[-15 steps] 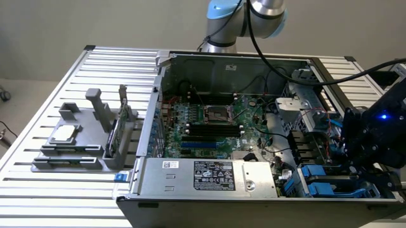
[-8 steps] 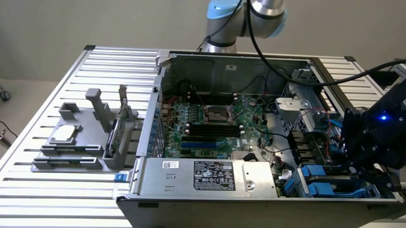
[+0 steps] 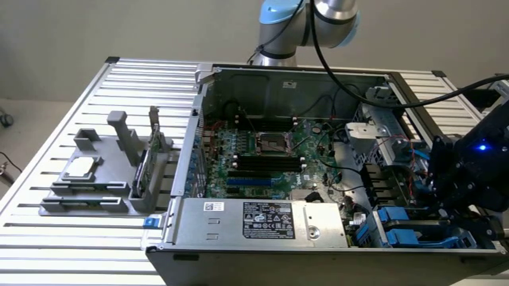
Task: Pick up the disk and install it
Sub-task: 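Insert the first disk wire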
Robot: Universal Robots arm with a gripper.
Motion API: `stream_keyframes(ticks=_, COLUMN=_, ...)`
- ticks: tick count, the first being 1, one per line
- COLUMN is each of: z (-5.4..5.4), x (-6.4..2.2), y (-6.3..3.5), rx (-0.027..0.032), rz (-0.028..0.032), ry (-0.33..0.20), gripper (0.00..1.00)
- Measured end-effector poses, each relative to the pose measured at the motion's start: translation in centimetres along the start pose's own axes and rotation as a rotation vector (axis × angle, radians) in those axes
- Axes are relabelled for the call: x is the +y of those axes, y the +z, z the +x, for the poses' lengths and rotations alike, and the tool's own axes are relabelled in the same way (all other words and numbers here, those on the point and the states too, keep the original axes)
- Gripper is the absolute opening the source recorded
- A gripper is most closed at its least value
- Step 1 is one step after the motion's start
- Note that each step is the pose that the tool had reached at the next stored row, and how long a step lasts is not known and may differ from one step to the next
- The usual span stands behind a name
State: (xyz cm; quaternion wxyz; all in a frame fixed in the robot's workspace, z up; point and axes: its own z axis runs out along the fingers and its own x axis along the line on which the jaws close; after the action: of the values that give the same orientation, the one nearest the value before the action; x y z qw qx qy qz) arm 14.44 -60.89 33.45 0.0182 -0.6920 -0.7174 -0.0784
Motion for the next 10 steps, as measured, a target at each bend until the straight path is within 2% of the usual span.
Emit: stream_keyframes(ticks=10, z=-0.04, x=-0.01, y=0.30, rx=0.0001, rz=0.0000, ry=0.000, gripper=0.18)
